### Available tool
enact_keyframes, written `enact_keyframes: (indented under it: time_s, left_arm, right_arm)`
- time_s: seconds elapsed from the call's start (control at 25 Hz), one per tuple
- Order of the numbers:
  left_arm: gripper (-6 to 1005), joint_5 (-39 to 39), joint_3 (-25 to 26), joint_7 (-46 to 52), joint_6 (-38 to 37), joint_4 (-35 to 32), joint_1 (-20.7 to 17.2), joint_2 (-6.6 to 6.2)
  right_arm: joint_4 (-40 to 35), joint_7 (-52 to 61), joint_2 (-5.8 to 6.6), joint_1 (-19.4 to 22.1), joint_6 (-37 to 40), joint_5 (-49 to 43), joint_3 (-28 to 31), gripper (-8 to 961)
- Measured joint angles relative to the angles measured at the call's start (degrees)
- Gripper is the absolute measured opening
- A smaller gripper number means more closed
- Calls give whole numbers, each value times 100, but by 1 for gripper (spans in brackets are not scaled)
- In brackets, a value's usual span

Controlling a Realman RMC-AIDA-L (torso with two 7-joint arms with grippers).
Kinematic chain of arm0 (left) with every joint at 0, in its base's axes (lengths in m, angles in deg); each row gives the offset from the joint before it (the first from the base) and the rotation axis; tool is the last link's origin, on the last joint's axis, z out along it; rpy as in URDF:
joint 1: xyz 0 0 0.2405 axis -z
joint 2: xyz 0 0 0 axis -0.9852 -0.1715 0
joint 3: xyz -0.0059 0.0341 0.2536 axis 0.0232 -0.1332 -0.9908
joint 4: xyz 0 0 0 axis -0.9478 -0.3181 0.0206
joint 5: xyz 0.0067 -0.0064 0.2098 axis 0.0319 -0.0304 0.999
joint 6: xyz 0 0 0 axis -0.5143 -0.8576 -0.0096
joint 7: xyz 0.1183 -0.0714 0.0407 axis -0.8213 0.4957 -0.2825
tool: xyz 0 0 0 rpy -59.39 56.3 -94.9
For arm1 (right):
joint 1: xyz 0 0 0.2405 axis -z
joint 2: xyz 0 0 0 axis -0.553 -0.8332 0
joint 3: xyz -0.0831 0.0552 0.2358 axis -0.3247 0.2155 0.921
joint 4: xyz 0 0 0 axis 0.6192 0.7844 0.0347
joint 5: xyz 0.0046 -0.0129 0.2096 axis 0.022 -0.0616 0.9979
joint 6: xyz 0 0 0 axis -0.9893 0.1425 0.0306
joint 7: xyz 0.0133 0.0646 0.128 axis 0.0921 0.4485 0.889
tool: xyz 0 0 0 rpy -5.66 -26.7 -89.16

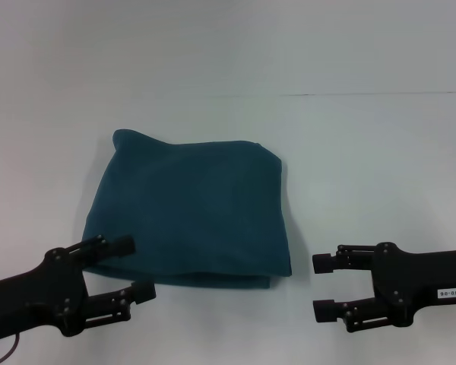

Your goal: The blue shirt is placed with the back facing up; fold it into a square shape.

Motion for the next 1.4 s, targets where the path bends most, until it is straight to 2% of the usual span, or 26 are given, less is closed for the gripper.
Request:
enact_keyframes:
  time_s: [0.32, 1.4]
  left_arm:
    - [876, 35, 20, 140, -13, -55, 33, -28]
    - [875, 38, 31, 257, -141, -108, 106, -51]
  right_arm:
    - [-5, 19, -26, -21, -123, -74, 29, 886]
    - [-7, 132, 8, -37, -91, -47, 62, 886]
